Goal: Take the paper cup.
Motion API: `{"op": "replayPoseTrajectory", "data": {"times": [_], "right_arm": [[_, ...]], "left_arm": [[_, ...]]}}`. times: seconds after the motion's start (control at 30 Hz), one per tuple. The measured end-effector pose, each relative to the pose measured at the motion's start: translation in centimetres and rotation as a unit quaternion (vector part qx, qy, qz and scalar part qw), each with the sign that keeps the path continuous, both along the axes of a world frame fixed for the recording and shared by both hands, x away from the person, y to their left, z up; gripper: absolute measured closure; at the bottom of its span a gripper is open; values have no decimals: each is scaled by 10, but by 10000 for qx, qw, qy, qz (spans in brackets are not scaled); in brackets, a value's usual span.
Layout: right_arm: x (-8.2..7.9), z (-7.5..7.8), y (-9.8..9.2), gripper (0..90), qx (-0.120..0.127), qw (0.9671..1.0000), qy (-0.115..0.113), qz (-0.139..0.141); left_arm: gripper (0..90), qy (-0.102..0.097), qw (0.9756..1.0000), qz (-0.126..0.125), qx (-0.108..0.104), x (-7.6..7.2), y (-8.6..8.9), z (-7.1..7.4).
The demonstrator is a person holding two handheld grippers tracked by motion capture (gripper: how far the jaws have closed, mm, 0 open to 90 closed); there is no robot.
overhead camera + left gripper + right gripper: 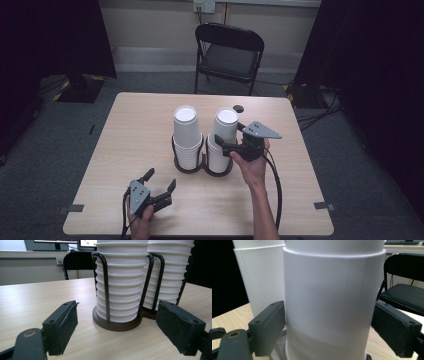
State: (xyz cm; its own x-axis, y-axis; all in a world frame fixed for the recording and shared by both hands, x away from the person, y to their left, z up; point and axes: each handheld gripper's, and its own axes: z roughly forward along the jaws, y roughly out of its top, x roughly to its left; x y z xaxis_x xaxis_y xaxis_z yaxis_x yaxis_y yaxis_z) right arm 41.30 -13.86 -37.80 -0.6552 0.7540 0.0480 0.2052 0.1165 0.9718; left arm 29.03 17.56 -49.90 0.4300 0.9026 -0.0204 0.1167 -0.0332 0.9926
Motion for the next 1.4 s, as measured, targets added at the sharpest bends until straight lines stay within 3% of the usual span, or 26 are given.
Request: {"op": "replayPoseTrajectory", "data": {"times": [0.57, 0.73, 0.87, 1.4], "right_arm": [[16, -9, 15, 104, -47, 9995, 308, -21], [16, -11, 18, 106, -163, 9995, 235, -118], [17, -12, 19, 102, -230, 9990, 342, -188], [16, -9, 18, 126, -206, 9991, 339, -134]], "left_arm": [[174, -8, 10000, 3, 3, 0, 0, 0], [174, -10, 10000, 1, 16, 0, 0, 0], [174, -10, 10000, -7, 22, 0, 0, 0], [167, -14, 10000, -32, 33, -1, -1, 0]]}}
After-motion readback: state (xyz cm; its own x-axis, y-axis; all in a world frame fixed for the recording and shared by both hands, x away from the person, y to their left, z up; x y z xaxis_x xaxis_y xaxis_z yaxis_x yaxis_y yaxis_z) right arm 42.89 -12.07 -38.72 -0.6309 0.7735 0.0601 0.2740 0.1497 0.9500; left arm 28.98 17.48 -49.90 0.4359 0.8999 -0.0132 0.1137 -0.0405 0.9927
